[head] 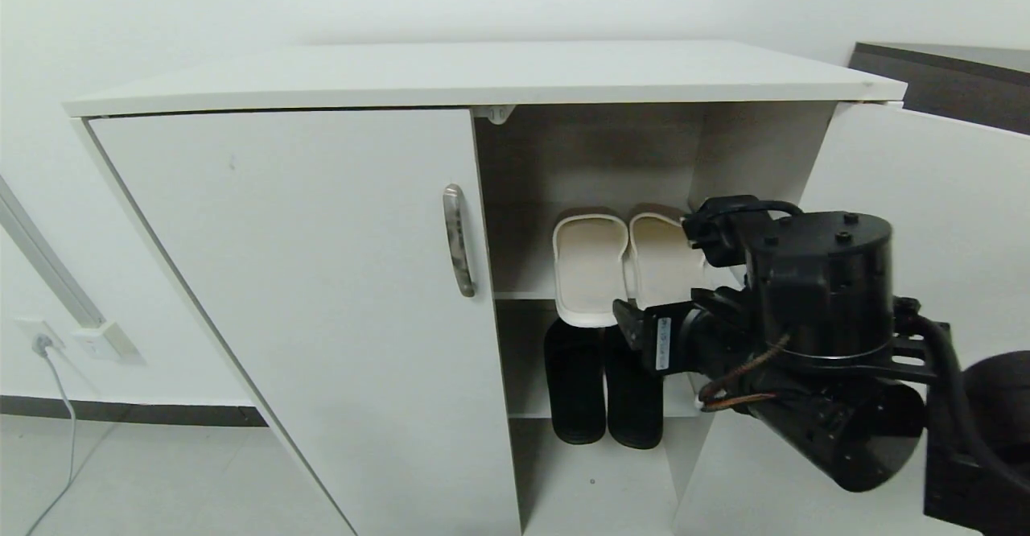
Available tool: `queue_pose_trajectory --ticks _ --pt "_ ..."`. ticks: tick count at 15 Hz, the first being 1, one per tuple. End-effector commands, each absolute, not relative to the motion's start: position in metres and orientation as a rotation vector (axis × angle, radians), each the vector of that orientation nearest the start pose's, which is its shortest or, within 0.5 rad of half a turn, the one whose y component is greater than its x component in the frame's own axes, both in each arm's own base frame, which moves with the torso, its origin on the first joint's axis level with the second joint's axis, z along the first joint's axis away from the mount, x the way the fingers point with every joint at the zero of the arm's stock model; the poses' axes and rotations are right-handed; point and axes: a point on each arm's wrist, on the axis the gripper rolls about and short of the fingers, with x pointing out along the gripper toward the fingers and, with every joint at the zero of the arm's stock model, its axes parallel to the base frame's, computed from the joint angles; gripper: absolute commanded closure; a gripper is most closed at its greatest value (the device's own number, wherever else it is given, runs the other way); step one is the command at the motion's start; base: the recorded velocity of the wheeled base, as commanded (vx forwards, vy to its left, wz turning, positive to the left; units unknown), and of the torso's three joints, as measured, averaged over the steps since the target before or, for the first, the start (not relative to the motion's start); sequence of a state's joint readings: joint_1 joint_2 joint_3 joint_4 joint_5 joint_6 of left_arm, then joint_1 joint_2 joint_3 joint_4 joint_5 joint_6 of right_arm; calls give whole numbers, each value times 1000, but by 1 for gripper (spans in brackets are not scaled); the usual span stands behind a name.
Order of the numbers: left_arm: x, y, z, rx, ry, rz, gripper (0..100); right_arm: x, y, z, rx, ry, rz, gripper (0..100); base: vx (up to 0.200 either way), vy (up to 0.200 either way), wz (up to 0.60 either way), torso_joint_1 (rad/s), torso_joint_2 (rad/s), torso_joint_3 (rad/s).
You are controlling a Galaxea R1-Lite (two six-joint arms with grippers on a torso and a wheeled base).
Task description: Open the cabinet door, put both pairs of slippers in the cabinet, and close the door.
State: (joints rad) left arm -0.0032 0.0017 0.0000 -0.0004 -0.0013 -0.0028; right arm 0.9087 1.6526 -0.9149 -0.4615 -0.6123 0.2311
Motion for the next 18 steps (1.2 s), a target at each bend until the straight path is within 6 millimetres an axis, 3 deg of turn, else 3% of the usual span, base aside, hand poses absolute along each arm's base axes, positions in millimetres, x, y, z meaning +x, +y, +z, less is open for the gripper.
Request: queue_pose_trajectory --ticks 1,5,18 --pt "-23 0 76 -3 0 -5 100 179 220 215 44 225 298 100 0 0 0 0 0 0" --pt "-23 0 76 -3 2 -5 100 170 227 205 16 249 338 100 0 0 0 0 0 0" --pt "-23 0 76 -3 2 -5 100 171 229 196 -9 272 332 100 -15 0 0 0 0 0"
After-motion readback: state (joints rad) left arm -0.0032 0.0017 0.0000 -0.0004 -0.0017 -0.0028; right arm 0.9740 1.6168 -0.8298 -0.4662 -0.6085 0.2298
